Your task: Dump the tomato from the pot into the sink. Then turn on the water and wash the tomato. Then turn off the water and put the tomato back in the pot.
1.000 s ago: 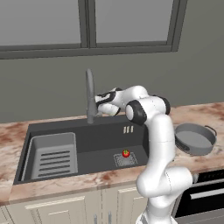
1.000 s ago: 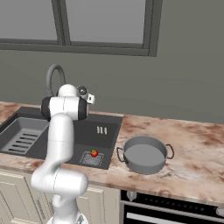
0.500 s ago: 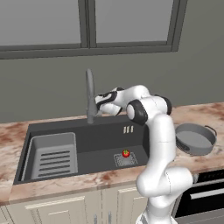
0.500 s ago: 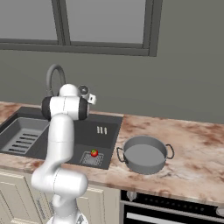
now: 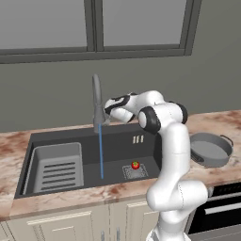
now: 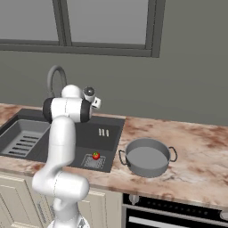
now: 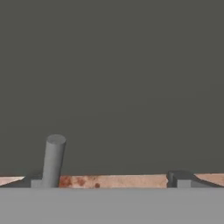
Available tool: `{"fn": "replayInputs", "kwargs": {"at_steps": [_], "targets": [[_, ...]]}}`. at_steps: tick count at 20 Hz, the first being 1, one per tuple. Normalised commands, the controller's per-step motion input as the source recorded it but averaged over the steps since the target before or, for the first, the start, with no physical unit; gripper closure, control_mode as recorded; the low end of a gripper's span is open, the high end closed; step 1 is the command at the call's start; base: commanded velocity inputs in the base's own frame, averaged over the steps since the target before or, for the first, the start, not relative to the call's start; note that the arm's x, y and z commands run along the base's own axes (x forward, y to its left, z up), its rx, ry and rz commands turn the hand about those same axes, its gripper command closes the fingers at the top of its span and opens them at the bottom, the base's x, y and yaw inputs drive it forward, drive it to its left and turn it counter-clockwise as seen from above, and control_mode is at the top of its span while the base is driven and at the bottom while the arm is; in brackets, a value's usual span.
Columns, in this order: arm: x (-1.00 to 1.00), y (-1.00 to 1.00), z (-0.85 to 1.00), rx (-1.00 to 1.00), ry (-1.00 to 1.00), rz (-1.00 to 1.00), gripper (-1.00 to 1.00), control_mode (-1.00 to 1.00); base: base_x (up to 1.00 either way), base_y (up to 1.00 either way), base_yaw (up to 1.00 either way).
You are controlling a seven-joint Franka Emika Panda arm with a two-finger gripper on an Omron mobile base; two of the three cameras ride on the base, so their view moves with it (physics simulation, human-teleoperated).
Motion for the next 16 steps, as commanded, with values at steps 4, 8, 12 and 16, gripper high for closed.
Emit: {"fn": "replayInputs", "kwargs": {"at_steps": [4, 8, 12, 16], "targets": [[-0.30, -0.89, -0.30, 0.04, 0.05, 0.00, -1.00, -1.00, 0.00, 0.00, 0.00], [-0.29, -0.67, -0.22, 0.04, 0.03, 0.00, -1.00, -1.00, 0.00, 0.00, 0.00], [-0.13, -0.05, 0.00, 0.06, 0.00, 0.00, 1.00, -1.00, 0.00, 0.00, 0.00], [-0.06, -0.05, 0.07, 0.06, 0.00, 0.00, 1.00, -1.00, 0.00, 0.00, 0.00]]}}
